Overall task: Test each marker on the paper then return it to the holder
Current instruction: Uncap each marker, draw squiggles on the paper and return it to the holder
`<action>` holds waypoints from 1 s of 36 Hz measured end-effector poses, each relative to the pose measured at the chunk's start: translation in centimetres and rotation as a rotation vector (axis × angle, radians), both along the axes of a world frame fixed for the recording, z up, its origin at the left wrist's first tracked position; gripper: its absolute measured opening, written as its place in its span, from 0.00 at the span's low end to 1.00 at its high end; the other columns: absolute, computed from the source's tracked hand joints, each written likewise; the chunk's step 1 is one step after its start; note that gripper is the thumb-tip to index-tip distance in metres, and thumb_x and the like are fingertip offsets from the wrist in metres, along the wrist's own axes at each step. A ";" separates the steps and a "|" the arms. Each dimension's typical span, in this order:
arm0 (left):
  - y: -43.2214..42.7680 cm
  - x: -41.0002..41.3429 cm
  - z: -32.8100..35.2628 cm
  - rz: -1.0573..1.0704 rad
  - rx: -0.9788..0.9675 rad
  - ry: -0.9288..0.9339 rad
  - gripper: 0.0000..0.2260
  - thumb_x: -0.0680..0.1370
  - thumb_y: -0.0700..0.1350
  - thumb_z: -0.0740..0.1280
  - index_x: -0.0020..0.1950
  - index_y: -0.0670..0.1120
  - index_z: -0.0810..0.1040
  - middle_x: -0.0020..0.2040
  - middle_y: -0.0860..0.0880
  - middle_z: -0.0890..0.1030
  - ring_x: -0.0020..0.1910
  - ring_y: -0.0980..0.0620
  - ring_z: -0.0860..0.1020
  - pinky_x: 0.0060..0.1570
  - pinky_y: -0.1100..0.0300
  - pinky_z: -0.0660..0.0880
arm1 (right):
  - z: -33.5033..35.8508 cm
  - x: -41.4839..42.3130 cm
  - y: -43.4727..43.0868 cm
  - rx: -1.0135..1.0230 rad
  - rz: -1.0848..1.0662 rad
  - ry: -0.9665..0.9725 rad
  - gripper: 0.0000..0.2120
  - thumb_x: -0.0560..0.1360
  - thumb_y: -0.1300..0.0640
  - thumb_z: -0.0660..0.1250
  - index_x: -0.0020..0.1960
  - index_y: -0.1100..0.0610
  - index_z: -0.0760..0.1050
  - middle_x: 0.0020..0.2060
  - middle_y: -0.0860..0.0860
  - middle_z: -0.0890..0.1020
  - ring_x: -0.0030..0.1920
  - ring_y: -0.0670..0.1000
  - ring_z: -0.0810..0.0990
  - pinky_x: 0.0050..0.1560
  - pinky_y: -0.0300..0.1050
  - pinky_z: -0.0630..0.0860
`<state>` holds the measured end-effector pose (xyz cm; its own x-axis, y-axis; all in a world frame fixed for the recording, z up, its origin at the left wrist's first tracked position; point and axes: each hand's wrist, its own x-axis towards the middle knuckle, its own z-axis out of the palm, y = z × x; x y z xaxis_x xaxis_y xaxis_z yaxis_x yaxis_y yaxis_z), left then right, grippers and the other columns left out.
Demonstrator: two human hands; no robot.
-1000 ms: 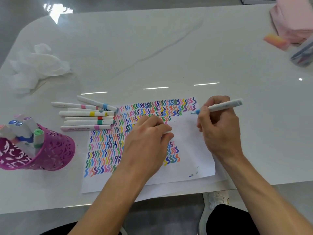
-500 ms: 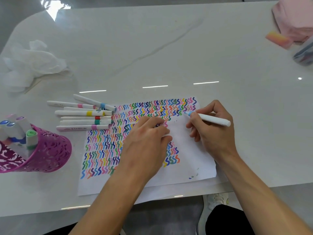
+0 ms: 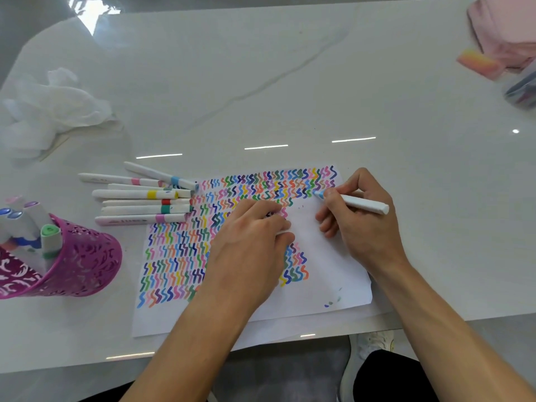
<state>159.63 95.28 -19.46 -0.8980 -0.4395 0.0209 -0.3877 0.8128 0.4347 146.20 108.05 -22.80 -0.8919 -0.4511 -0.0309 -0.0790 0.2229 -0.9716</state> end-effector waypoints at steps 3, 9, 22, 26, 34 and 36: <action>0.0 -0.1 0.0 0.008 0.017 -0.001 0.07 0.78 0.49 0.72 0.54 0.51 0.87 0.59 0.56 0.82 0.61 0.56 0.74 0.56 0.70 0.62 | -0.1 0.0 0.0 0.014 0.002 -0.001 0.12 0.81 0.61 0.69 0.42 0.58 0.69 0.30 0.55 0.84 0.27 0.57 0.82 0.28 0.46 0.77; -0.1 0.0 -0.2 0.019 0.065 0.007 0.07 0.78 0.48 0.72 0.54 0.49 0.87 0.58 0.56 0.82 0.61 0.56 0.73 0.55 0.73 0.59 | 0.1 0.2 0.0 -0.002 -0.039 -0.013 0.13 0.80 0.62 0.69 0.41 0.57 0.68 0.29 0.56 0.83 0.24 0.56 0.79 0.24 0.43 0.73; -0.3 -0.2 -0.2 0.015 0.118 0.006 0.07 0.78 0.47 0.71 0.54 0.49 0.86 0.59 0.57 0.81 0.61 0.57 0.71 0.54 0.74 0.59 | 0.0 -0.1 0.4 -0.117 -0.034 -0.043 0.10 0.79 0.58 0.69 0.42 0.54 0.70 0.31 0.57 0.84 0.26 0.59 0.81 0.25 0.46 0.75; -0.7 -0.2 0.1 0.030 0.185 0.021 0.07 0.79 0.46 0.70 0.54 0.50 0.86 0.60 0.57 0.81 0.62 0.59 0.71 0.55 0.83 0.54 | 0.7 -0.1 0.6 -0.175 -0.051 -0.043 0.06 0.79 0.60 0.71 0.48 0.57 0.73 0.33 0.57 0.84 0.28 0.58 0.82 0.28 0.47 0.77; -0.3 0.2 1.1 0.101 0.220 0.113 0.08 0.80 0.50 0.68 0.57 0.54 0.84 0.58 0.61 0.81 0.58 0.62 0.76 0.56 0.73 0.64 | 3.6 0.8 0.4 -0.195 0.032 -0.047 0.03 0.79 0.60 0.74 0.52 0.57 0.82 0.37 0.56 0.86 0.34 0.57 0.85 0.36 0.47 0.81; -0.2 0.3 1.4 0.126 0.255 0.158 0.07 0.80 0.51 0.68 0.56 0.56 0.84 0.55 0.63 0.80 0.55 0.65 0.76 0.53 0.77 0.65 | 4.6 1.3 0.3 -0.213 0.075 -0.057 0.04 0.78 0.56 0.74 0.51 0.55 0.83 0.37 0.56 0.86 0.35 0.56 0.85 0.37 0.46 0.82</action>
<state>159.96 95.10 -18.03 -0.8308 -0.5556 0.0311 -0.3894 0.6203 0.6809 147.46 108.39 -18.24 -0.8553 -0.5176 0.0226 -0.0310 0.0075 -0.9995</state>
